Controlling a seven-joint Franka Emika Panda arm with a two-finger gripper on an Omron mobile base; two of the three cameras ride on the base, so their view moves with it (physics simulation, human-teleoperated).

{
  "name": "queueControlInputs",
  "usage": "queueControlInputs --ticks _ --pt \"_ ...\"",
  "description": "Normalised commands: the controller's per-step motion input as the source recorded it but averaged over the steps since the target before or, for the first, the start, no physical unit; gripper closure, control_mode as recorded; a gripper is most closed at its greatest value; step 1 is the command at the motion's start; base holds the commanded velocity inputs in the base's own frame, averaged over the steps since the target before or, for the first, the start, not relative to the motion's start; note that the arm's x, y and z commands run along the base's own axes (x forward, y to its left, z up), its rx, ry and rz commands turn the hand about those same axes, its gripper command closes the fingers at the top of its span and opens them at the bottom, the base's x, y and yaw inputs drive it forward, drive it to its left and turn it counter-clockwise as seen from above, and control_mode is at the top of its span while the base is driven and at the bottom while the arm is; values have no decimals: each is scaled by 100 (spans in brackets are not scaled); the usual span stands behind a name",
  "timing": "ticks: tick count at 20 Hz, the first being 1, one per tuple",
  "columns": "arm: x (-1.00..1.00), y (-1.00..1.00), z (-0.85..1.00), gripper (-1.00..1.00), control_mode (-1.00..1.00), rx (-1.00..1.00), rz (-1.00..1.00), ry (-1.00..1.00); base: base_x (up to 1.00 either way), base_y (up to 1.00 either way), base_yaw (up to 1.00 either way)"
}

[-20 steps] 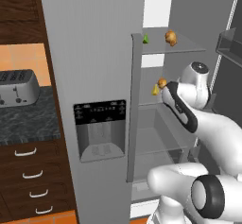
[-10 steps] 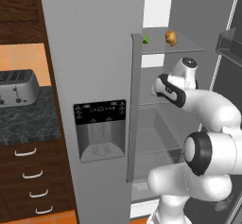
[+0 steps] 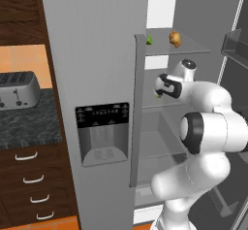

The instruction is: Place one lemon wedge and one chicken drumstick in each tupperware on the nearby counter, to pack two identical lunches.

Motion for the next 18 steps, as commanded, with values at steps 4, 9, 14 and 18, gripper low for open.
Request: queueControlInputs --ticks 4,9,14,18 --pt "51 0 -23 -100 -100 0 0 0 0 0 0" --pt "48 -3 -26 -100 -100 0 0 0 0 0 0" --pt "55 -8 -19 -100 -100 0 0 0 0 0 0" --pt "51 -4 -21 -100 -100 0 0 0 0 0 0"
